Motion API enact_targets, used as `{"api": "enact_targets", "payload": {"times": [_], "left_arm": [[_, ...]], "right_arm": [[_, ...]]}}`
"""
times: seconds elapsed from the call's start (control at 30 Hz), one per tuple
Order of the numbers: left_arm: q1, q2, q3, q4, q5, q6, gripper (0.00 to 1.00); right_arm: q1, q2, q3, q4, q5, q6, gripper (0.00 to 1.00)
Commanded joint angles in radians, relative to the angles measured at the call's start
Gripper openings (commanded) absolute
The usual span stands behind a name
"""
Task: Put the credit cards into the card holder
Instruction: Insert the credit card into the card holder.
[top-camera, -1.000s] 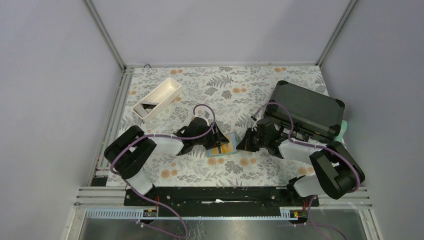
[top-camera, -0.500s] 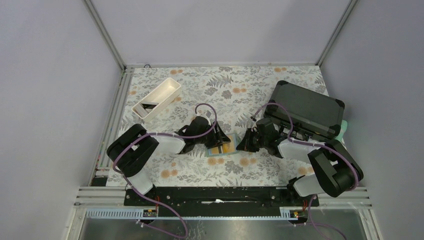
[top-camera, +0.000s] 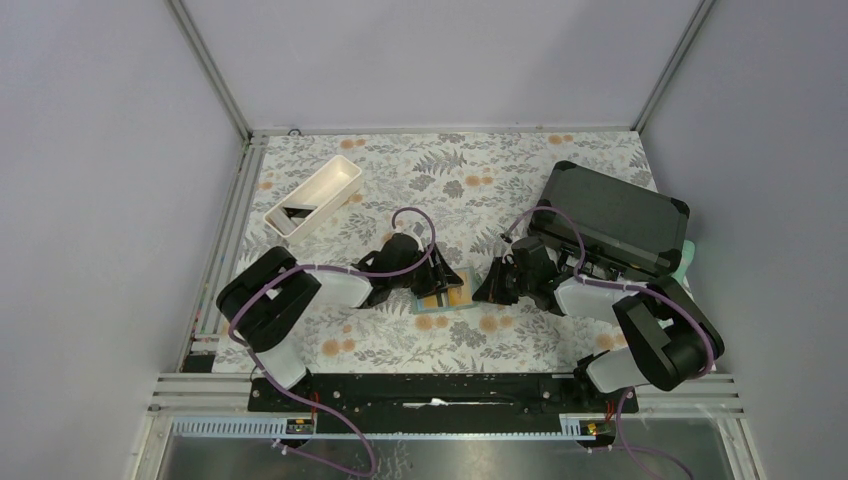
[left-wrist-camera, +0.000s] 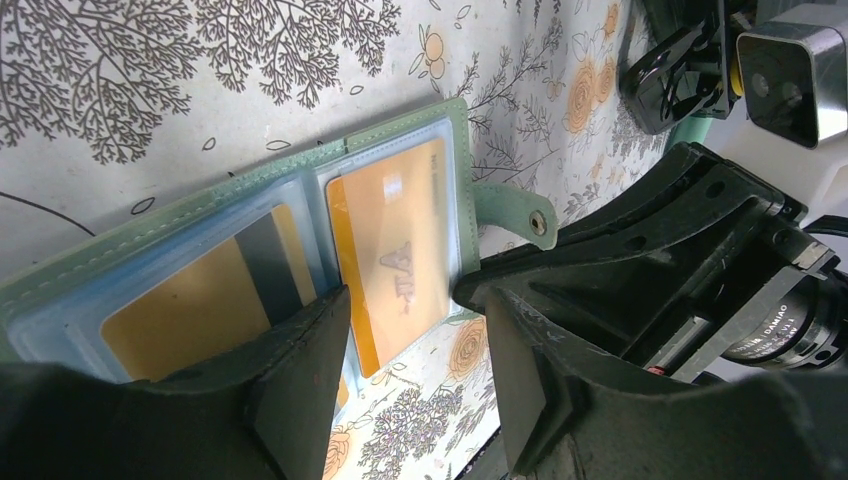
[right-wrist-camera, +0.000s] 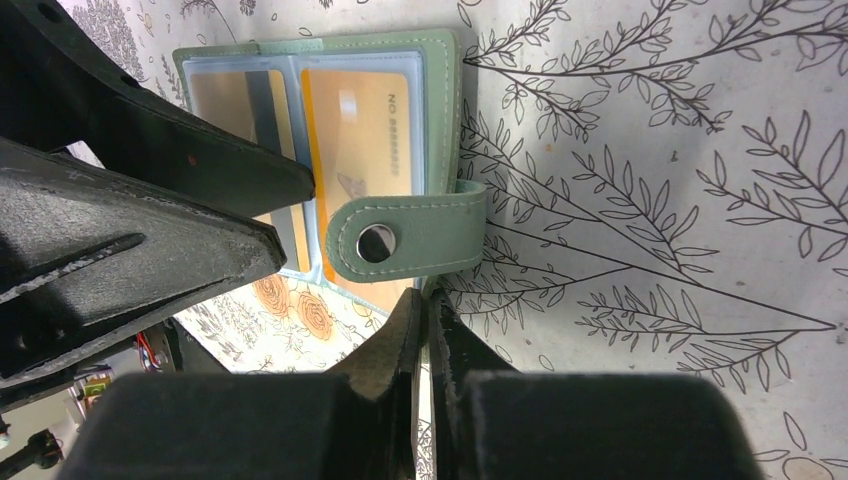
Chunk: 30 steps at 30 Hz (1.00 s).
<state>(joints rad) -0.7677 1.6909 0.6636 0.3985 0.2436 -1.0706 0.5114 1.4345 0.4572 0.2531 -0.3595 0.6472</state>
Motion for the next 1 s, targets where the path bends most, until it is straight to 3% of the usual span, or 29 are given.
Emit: {"api": "enact_targets", "payload": {"times": [0.0, 0.63, 0.8, 0.97], "left_arm": [[-0.012, 0.019, 0.022, 0.047, 0.029, -0.009, 0.55], [-0.013, 0.021, 0.014, 0.020, 0.010, 0.007, 0.55], [-0.012, 0.018, 0.008, 0.014, 0.005, 0.011, 0.55], [-0.013, 0.018, 0.002, 0.019, 0.006, 0.009, 0.55]], "right_arm": [[-0.001, 0.005, 0.036, 0.018, -0.004, -0.011, 0.02], [-0.001, -0.051, 0.028, -0.033, 0.039, -0.018, 0.30], [-0.001, -0.074, 0.017, -0.038, 0.051, -0.009, 0.31], [-0.001, -0.084, 0.004, -0.039, 0.057, -0.002, 0.24]]}}
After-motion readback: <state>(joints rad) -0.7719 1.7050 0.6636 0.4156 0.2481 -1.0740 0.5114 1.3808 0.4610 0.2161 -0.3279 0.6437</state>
